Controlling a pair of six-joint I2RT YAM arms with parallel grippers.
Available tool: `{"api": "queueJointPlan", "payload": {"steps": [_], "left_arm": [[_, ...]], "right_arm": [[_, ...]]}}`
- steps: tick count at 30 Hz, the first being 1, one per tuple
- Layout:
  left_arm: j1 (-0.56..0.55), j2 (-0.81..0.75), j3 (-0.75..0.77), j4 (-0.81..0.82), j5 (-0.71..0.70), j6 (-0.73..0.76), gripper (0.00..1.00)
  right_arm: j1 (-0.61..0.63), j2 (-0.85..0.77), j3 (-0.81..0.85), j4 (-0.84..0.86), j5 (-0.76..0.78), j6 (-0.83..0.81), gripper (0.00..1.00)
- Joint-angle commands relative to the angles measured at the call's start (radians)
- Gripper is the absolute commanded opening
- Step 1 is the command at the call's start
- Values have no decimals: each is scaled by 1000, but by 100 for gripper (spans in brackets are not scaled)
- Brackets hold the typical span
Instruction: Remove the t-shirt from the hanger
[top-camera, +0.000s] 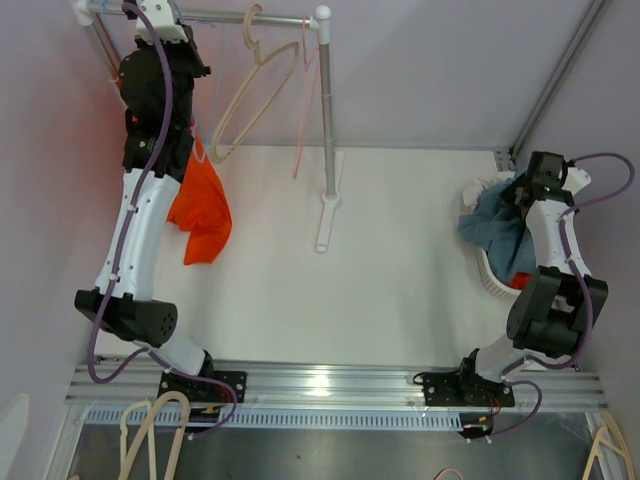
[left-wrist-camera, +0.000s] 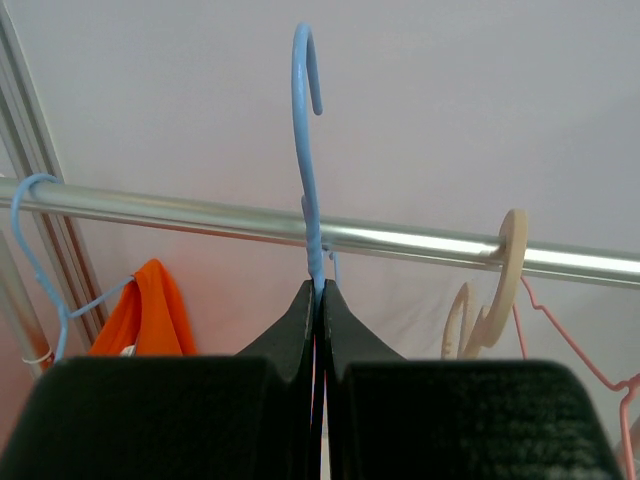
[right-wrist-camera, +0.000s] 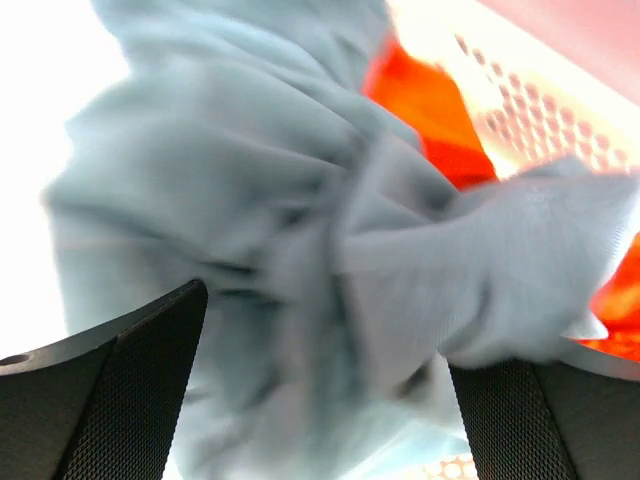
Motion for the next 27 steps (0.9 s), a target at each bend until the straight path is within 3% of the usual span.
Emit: {"api": "queueJointPlan", "payload": {"steps": [1,7,12,22,27], "left_arm": [[37,15,65,12,101,3,1],[57,78,97,10,192,0,1],[76,136,152,-5,241,-11,1],[85,242,272,-53,345,-87,1],[79,238,223,-51,382,-107,1]], "right_arm": [[48,-90,128,-15,-14,-42,99],[123,-199,147,56,-90,-133,99],[129,-332,107,178,-277,-158,99],[144,-312,112,182,-321,-161,99],[160,-297,115,188,-319,-156,99]]}}
